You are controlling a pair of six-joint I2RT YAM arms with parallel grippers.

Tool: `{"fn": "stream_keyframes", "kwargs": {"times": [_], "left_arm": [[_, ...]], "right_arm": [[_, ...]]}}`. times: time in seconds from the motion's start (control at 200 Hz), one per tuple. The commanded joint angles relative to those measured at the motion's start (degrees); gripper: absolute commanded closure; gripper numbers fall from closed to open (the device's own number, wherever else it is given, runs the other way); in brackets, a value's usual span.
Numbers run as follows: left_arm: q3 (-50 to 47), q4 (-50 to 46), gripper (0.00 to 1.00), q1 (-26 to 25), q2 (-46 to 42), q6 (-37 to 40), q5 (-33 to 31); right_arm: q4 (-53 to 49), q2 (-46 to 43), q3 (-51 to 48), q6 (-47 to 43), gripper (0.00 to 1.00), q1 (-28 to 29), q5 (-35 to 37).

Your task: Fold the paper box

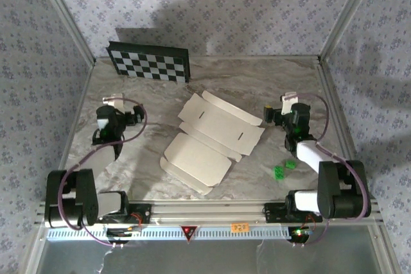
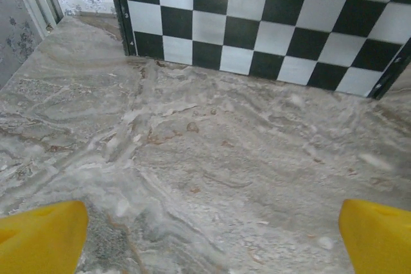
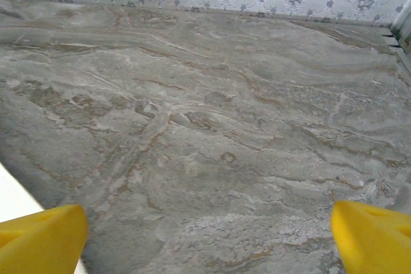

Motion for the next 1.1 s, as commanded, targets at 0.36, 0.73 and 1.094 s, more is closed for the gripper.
{"fn": "stream_keyframes", "kwargs": {"times": [0.36, 0.73, 1.094], "left_arm": [[13.40, -29.83, 0.06, -16.73, -3.41, -9.18, 2.75], [18.87, -33.46, 0.06, -28.28, 7.05, -9.87, 2.87], [21.60, -33.88, 0.01, -30.44, 17.25, -10.25, 8.74]], "right_arm": [[-31.32, -5.17, 11.22, 15.74, 0.01, 18.87, 2.43], [-36.22, 0.72, 14.30, 27.26, 0.01, 31.22, 3.44], [-38.43, 11.39, 17.25, 35.09, 0.02, 33.77, -5.12]]}}
